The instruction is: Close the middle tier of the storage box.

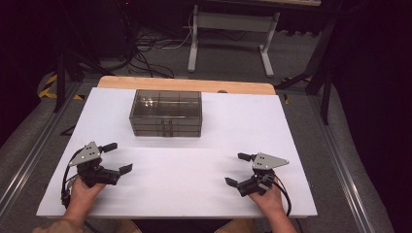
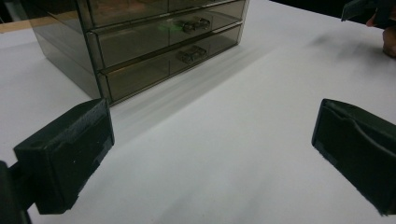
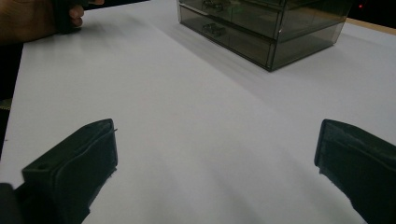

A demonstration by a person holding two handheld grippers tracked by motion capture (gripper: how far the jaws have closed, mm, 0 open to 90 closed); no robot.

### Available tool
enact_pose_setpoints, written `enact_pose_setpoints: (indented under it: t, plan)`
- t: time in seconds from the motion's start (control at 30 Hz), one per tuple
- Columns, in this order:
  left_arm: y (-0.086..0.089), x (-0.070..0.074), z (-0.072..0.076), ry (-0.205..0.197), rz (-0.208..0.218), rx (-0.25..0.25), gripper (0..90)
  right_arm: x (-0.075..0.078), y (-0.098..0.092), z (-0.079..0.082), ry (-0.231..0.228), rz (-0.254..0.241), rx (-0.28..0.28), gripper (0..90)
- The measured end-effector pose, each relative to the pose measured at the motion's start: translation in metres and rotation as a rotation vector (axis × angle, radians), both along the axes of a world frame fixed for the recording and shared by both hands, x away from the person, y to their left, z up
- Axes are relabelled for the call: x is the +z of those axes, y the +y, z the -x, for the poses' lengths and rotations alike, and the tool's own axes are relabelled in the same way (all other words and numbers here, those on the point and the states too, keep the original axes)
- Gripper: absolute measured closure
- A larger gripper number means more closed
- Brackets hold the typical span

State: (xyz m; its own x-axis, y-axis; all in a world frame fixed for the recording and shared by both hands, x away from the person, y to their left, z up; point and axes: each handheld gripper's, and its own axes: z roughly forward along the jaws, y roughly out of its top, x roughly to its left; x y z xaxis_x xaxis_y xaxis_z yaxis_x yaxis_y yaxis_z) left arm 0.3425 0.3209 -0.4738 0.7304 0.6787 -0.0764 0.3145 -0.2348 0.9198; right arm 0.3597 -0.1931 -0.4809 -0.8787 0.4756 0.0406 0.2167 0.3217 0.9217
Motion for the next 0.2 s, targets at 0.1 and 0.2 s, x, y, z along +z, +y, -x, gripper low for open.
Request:
enact_pose_setpoints:
  t: [0.1, 0.2]
  plan:
    - [-0.001, 0.0, 0.0004, 0.003, -0.002, 0.0, 0.3, 0.0, -0.0001, -0.0001, 0.001, -0.001, 0.001, 0.0]
    - [-0.0007, 0.0001, 0.0001, 0.0, -0.006, 0.005, 0.3, 0.0, -0.0003, -0.0001, 0.003, -0.003, 0.0, 0.0]
